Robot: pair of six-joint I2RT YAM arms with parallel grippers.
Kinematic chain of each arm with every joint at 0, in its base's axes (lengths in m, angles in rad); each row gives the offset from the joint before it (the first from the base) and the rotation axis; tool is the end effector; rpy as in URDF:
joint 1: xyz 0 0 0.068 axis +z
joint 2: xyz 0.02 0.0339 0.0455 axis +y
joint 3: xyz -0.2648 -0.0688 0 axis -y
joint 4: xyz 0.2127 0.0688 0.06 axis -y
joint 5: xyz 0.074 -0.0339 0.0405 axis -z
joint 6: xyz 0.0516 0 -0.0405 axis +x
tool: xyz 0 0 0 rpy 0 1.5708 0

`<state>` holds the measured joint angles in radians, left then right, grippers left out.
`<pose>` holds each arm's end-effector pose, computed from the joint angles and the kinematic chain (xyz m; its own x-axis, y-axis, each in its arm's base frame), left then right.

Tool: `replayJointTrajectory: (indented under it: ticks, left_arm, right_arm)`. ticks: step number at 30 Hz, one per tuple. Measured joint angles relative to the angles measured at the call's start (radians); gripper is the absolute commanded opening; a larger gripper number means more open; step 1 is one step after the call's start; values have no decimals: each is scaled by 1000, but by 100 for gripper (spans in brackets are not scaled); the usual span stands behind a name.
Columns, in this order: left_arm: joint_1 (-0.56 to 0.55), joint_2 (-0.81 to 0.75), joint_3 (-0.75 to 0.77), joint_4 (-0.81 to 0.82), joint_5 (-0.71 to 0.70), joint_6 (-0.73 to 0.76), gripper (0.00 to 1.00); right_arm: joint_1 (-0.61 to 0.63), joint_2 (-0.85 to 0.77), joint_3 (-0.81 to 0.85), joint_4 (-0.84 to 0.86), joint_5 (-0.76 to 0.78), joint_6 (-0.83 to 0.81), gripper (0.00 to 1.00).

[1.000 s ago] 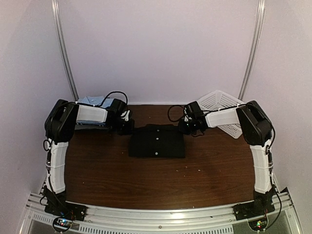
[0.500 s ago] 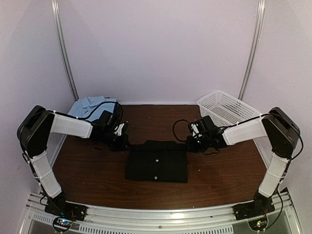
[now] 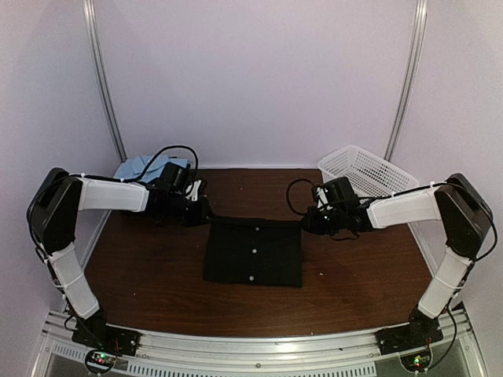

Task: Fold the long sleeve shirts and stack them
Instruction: Fold the 2/3-rectangle-folded shirt at the center of the board, then pick up the square-folded shirt from the center of the board.

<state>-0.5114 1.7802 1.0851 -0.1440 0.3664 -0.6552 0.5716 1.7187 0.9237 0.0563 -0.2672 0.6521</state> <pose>0.3035 -0.1915 0.1915 -0.9201 -0.1360 -0.3674 0.1325 0.7746 -0.6185 0.2805 0.1966 0.1823 -0.8664 0.1387 -0.4797 -0.2016 0.7819 0.5900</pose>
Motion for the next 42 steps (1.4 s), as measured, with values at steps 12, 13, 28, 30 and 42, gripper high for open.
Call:
replayJointTrajectory:
  ticks: [12,13,28,30,42]
  left_arm:
    - [50,45,77,-56,-84,28,45]
    - [47,42,76,-60,-84,29,43]
    - [-40,138,158,-40,1,18,13]
    - [-39,190,195,-37,10,21,12]
    - [-37,407,370,-49,-12,51,7]
  right_arm:
    - [1,-36,60,-143,142,-47,40]
    - [19,-40,68,-154,151,-48,39]
    - [182,201,337,-164,170,-89,35]
    - [175,237,352,-169,166,-95,35]
    - [82,320,379,-160,124,-88,35]
